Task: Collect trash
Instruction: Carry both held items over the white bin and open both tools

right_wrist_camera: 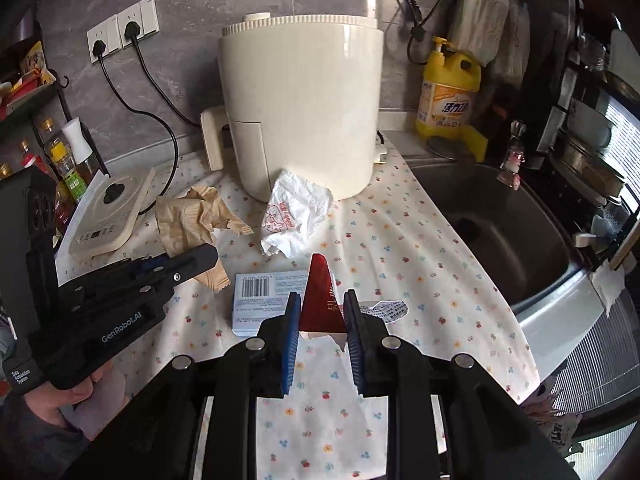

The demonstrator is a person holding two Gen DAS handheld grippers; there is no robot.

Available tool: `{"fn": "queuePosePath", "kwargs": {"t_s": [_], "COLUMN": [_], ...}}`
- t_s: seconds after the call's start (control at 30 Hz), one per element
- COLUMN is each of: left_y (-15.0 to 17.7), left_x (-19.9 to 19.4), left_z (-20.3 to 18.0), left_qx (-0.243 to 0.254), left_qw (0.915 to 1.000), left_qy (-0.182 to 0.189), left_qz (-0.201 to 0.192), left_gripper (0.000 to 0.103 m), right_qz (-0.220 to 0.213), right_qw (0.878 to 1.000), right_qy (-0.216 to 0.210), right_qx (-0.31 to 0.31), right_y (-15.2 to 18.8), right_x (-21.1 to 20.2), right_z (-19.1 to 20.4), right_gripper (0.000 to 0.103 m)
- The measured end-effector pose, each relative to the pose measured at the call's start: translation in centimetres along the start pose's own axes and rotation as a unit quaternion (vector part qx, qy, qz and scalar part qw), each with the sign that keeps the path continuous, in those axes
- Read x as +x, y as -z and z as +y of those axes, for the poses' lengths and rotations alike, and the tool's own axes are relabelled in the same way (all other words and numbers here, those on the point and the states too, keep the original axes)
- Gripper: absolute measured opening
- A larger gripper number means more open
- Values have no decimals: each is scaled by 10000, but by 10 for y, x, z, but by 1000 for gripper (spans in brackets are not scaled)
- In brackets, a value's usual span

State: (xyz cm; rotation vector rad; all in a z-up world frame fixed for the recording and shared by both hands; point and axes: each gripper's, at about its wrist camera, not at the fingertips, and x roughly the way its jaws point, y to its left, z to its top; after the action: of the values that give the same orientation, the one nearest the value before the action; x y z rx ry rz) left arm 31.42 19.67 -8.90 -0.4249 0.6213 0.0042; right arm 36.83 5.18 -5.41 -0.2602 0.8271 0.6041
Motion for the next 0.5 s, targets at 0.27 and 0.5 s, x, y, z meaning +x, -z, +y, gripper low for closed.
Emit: {"fn": "queuePosePath", "kwargs": {"t_s": [0.27,0.5], "left_y": [26,62], "left_x": [1,-1], "left_z": [-77,-137], "left_qx": [329,362], "left_qw": [9991,9984], "left_qy": [225,321], "left_qz": [107,281], "left_gripper": [14,14], "right_qz": [-136,-79], "right_qw": [9993,9978], "right_qy": [121,234], "right_qx": [334,615], "right_y": [47,99], "right_x": [-57,-100], "right_z": [-61,-113], "right_gripper": [22,22]}}
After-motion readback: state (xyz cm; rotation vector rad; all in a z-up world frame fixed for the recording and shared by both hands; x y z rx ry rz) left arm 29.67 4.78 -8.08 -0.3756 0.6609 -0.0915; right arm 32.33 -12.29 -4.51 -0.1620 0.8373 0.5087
